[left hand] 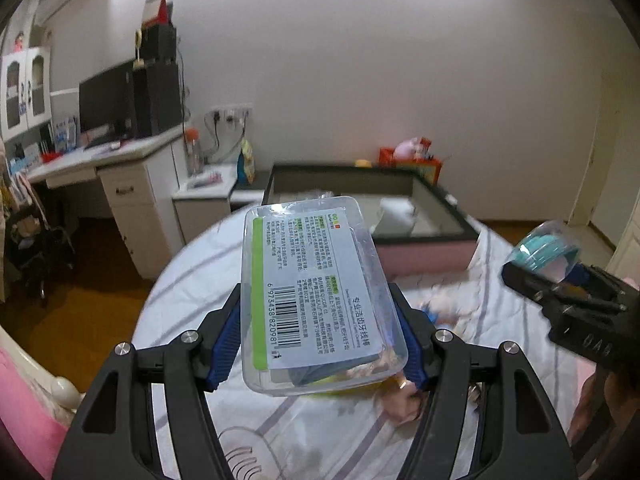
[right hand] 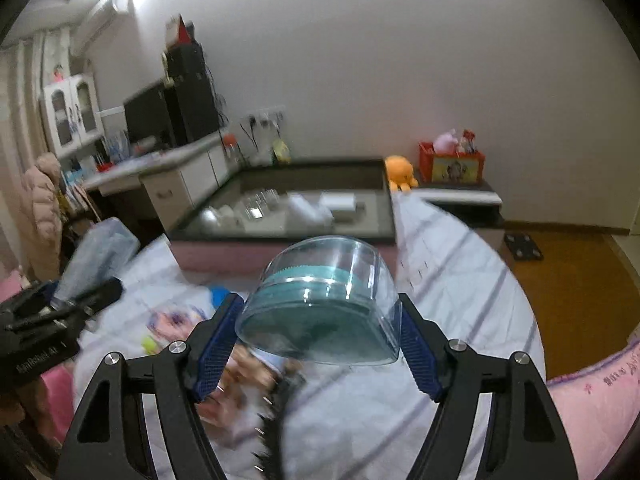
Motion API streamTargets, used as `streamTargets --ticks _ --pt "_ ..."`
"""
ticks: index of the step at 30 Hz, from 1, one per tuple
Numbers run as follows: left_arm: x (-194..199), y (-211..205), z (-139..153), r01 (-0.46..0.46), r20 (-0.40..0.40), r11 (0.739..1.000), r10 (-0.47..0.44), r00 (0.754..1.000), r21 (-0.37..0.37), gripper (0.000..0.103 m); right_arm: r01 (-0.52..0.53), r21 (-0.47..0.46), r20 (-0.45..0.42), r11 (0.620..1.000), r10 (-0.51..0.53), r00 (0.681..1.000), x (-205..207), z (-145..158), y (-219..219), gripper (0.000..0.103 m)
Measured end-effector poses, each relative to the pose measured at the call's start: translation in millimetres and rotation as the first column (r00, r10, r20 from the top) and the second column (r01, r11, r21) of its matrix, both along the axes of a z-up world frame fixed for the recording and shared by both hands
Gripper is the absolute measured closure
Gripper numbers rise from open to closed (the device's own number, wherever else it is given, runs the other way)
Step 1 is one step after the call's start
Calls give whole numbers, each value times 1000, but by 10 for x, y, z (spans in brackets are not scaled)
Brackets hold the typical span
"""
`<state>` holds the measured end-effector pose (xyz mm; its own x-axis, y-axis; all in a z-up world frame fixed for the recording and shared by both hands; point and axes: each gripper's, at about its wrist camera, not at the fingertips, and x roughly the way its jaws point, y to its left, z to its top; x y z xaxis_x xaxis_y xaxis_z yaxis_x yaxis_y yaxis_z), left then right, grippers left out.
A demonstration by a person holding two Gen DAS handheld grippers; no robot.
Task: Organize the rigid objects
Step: 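Grasp the clear medicine box with the left gripper while the right grasps the teal container, then carry the medicine box and teal container into the pink tray box and release both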
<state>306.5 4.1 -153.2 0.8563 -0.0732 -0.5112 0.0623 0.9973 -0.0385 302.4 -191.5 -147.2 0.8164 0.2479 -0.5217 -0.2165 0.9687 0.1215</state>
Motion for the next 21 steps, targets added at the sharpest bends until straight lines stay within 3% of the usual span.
streamTargets --ticks 8,21 --pt "-68 -118 276 12 116 1000 -12 993 2 36 -42 31 126 999 38 991 -98 314 194 27" --pt "180 -159 459 -14 166 998 5 986 56 36 -56 20 142 998 53 988 169 415 243 27"
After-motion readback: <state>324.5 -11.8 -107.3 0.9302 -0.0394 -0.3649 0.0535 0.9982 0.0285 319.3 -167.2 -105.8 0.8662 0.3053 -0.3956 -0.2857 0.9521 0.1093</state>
